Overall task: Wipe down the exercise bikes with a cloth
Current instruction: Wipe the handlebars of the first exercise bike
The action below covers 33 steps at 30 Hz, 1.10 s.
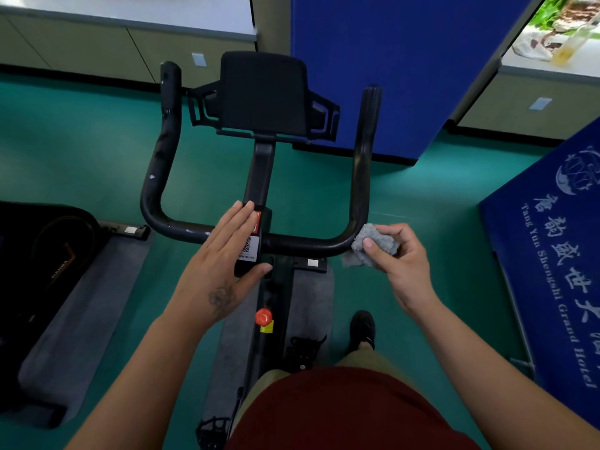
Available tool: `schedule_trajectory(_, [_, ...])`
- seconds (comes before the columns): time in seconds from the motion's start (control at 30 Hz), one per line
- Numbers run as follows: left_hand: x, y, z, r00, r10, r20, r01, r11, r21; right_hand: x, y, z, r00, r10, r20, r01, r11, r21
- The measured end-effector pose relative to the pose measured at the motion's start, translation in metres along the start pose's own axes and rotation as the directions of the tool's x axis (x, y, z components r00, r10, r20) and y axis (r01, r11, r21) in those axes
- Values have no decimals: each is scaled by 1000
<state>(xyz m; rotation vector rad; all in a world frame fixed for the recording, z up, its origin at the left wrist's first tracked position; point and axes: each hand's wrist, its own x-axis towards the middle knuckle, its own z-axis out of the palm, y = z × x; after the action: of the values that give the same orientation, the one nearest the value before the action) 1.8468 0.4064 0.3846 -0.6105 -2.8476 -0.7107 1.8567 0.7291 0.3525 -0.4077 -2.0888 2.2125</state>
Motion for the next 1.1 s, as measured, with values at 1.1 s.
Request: schedule_trajectory(1.1, [-7,2,11,995,-21,-93,18,999,-38,-40,15,57,995,-49,82,51,998,-23])
